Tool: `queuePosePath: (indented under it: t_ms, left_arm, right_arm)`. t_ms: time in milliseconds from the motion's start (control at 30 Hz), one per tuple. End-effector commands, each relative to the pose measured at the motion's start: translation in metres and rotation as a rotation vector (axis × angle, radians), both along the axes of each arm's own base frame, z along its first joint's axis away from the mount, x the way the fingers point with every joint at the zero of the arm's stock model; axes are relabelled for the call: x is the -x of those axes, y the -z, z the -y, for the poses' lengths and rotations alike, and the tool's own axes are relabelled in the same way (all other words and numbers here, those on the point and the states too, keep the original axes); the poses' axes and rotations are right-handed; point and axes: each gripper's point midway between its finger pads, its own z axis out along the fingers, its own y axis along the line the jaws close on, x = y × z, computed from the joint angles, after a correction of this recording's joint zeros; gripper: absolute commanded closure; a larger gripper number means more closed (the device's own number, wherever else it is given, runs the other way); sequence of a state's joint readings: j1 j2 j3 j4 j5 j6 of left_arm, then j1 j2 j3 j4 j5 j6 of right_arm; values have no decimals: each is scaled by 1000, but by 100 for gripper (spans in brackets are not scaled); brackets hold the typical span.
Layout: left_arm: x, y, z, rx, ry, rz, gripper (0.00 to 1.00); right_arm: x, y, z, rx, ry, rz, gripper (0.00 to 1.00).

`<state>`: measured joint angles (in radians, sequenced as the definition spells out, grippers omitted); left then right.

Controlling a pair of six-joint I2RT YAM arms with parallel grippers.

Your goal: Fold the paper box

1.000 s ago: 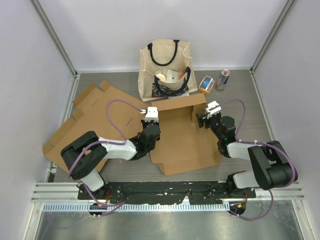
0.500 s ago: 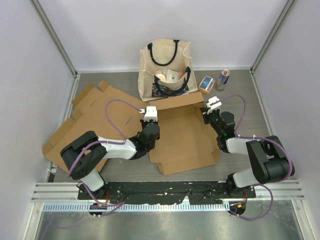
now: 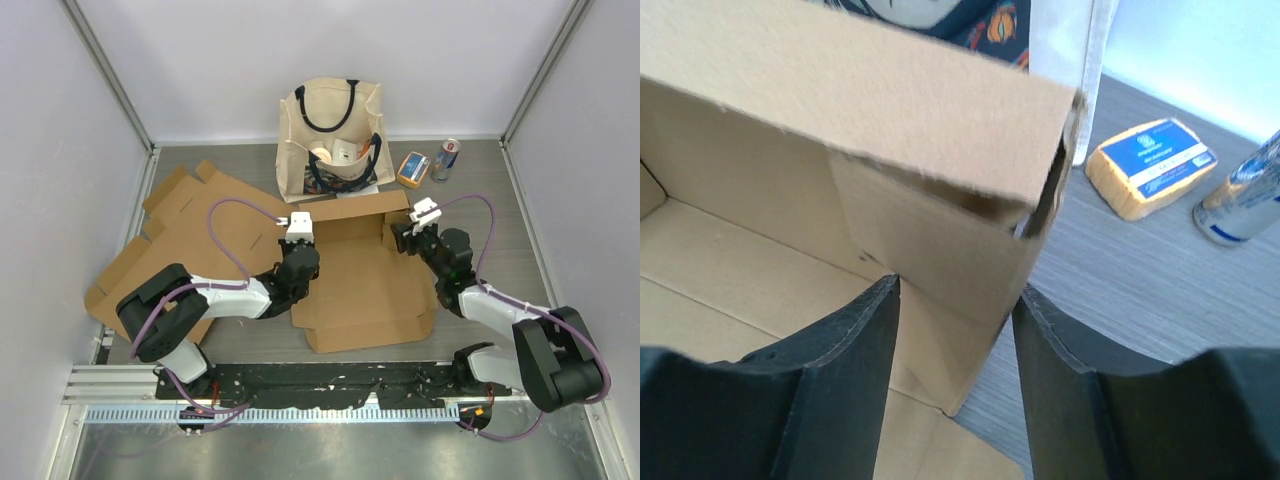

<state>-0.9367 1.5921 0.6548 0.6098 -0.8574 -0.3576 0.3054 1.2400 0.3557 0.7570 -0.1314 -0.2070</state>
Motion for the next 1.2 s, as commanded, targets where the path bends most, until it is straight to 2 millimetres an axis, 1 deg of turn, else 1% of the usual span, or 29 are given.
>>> queuePosePath:
  t_ms: [0, 33, 100, 133, 200, 233, 333, 367, 433, 467, 500, 533, 567, 600, 633, 667, 700, 733, 767, 800, 833, 867, 967, 1000, 1033, 1100, 1133, 1167]
  left_arm:
    - [6, 14, 13, -54, 71, -41, 100]
    - [5, 15, 13, -62, 74, -41, 100]
    - [5, 17, 13, -77, 79, -40, 100]
    - [5, 17, 13, -77, 83, -39, 100]
    - [6, 15, 15, -54, 100, -27, 100]
    - [8, 15, 17, -52, 114, -28, 100]
    - [11, 6, 26, -8, 169, -11, 100]
    - [11, 4, 27, -4, 172, -9, 100]
    - [13, -3, 30, 14, 180, 2, 100]
    - [13, -5, 30, 14, 184, 4, 100]
    - [14, -6, 31, 16, 189, 6, 100]
    - [15, -11, 32, 25, 193, 12, 100]
    - [17, -12, 33, 25, 199, 9, 100]
    - [17, -14, 33, 29, 204, 12, 100]
    - [18, -15, 35, 31, 212, 8, 100]
    - [17, -17, 36, 30, 212, 8, 100]
    - [17, -16, 36, 25, 210, 2, 100]
    - [16, -15, 35, 16, 204, -4, 100]
    - [17, -13, 34, 10, 204, -7, 100]
    - [17, -12, 34, 6, 203, -8, 100]
    - [16, -10, 33, 2, 201, -5, 100]
    - [16, -6, 33, -10, 201, -10, 100]
    - [17, -2, 33, -24, 209, -13, 100]
    - [17, -2, 34, -29, 217, -10, 100]
    - [18, -2, 35, -32, 221, -9, 100]
    - [20, -3, 39, -44, 247, -1, 100]
    - [21, -5, 43, -43, 257, 6, 100]
    - [22, -5, 44, -42, 261, 8, 100]
  right_arm:
    - [5, -21, -9, -7, -75, 44, 45]
    - [2, -26, -9, -13, -69, 49, 44]
    - [0, -22, -8, -3, -65, 32, 45]
    - [-4, -26, -8, -8, -61, 35, 47]
    - [-7, -21, -9, -3, -59, 4, 59]
    - [-13, -15, -10, -6, -52, -16, 69]
    - [-21, -5, -14, -33, -39, -67, 83]
    - [-25, -4, -12, -66, -10, -78, 85]
    - [-28, -3, -9, -88, 30, -74, 95]
    - [-30, 0, -8, -89, 48, -84, 99]
    - [-32, 3, -5, -85, 72, -91, 99]
    - [-33, 1, -9, -81, 64, -90, 99]
    - [-31, 8, -10, -58, 59, -117, 99]
    - [-31, 8, -10, -50, 58, -115, 99]
    - [-29, 8, -12, -50, 50, -118, 93]
    - [-27, 1, -11, -59, 51, -101, 84]
    - [-22, 4, -8, -80, 67, -106, 64]
    - [-22, -1, -4, -94, 87, -90, 57]
    - [-20, -7, -4, -98, 86, -75, 54]
    - [-18, -15, -4, -96, 82, -63, 52]
    - [-20, -24, -5, -93, 76, -51, 51]
    - [-17, -19, -7, -75, 52, -81, 50]
    - [-18, -24, -3, -58, 65, -65, 51]
    - [-17, -22, -3, -49, 61, -67, 53]
    - [-20, -21, -4, -45, 61, -71, 62]
    - [-22, -17, -6, -48, 53, -84, 75]
    - [-25, -12, -8, -45, 50, -103, 86]
    - [-26, -8, -9, -50, 54, -123, 94]
